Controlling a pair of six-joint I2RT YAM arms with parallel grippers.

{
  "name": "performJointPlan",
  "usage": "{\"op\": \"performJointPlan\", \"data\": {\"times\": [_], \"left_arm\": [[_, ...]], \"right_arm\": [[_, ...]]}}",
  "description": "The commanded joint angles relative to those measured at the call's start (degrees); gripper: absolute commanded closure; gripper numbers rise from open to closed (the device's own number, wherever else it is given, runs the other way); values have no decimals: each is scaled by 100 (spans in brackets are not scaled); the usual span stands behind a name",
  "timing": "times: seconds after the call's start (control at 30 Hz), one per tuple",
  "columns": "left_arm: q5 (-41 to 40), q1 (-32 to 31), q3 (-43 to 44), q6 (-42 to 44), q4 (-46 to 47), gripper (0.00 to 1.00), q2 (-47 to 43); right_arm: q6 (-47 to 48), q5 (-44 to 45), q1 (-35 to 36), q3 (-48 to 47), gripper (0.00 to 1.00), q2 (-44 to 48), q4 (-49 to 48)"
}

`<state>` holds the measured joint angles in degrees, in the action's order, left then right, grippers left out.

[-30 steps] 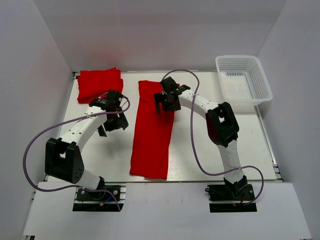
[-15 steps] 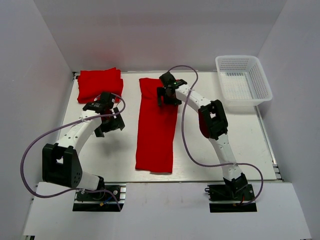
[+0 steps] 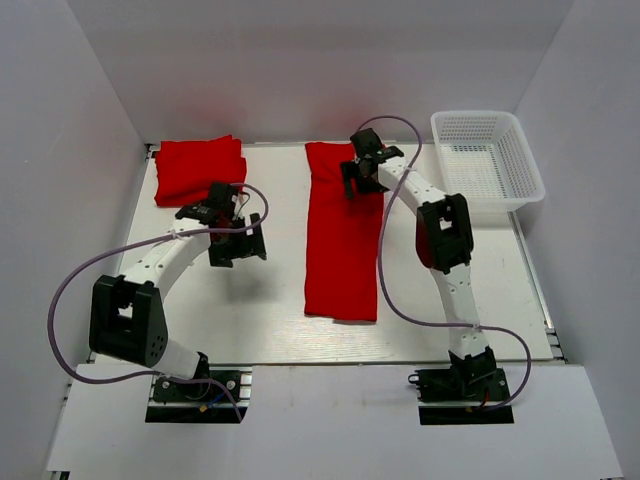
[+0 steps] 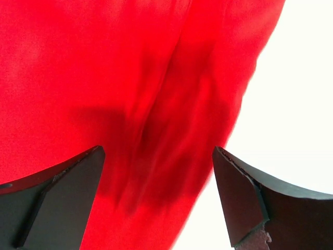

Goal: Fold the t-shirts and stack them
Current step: Rotate the tshirt 90 degrees, then grab the bottom of the folded rectangular tshirt with both arms

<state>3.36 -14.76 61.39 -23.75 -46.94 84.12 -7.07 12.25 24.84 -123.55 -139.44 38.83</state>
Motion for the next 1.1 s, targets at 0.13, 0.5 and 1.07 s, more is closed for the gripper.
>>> {"op": "performJointPlan", "data": {"times": [0.13, 0.5, 1.07], "left_arm": [[886, -623, -373, -155, 721, 0, -185], [376, -2380, -741, -1000, 1054, 0, 316], [-476, -3357, -699, -1703, 1275, 0, 1037]], "right_arm": [[-522, 164, 363, 2547, 10, 3292, -41], [-2114, -529, 961, 7297, 10, 6278, -411], [-2984, -654, 1910, 8030, 11, 6069, -1114]]}}
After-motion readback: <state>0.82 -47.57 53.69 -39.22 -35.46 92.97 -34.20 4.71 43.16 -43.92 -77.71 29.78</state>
